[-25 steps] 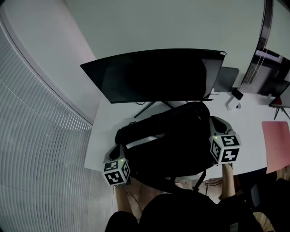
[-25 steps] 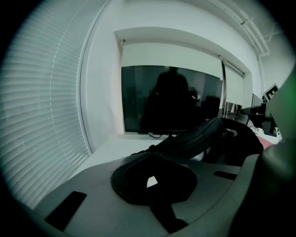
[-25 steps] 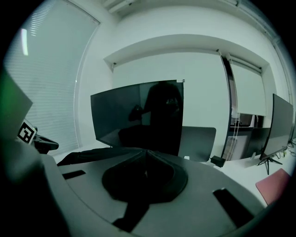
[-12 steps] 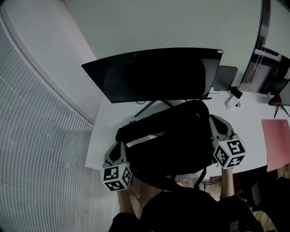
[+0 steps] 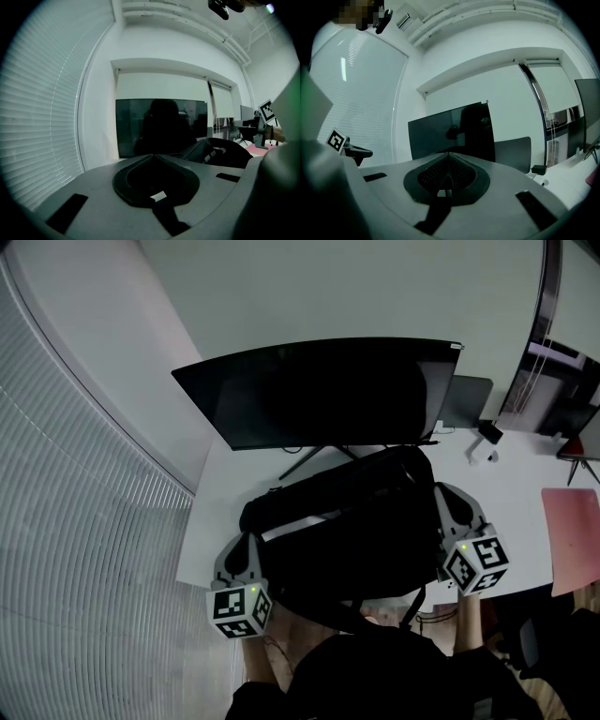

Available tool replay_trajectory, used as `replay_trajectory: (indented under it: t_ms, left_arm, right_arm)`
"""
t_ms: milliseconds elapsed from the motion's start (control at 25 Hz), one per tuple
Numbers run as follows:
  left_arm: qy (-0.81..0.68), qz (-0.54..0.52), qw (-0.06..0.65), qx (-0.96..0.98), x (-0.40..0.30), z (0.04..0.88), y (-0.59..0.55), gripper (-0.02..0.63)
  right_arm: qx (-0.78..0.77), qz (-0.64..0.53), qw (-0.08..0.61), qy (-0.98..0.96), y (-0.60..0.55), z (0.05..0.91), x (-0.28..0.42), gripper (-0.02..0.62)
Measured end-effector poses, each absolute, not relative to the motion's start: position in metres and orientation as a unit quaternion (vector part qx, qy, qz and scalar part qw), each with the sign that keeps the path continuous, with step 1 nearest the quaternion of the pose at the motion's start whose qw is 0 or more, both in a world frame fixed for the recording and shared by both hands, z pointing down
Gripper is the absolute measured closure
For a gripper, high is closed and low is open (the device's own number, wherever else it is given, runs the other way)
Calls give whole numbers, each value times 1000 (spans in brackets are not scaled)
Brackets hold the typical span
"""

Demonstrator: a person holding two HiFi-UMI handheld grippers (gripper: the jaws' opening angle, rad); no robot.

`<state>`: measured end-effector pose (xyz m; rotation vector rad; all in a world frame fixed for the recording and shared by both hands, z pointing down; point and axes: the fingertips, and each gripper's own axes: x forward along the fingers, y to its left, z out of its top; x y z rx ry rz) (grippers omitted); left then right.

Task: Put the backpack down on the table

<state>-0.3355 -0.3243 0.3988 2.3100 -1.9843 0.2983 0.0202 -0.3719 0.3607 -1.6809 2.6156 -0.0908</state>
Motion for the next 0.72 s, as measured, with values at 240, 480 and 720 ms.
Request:
replay_trajectory:
  t_ms: [240,480,720]
  left_arm:
    - [-655,95,36,749,-339,397,-320,591]
    - [-659,96,34,745,-342,395,-318,591]
    - [-661,102,38,743,-341,399,-319,591]
  right_arm:
    - [-540,-25,15,841,-370,362,24,583]
    - [-540,-24,15,841,-369,363,24,583]
    - [-541,-23,6,841,-369,367,26,583]
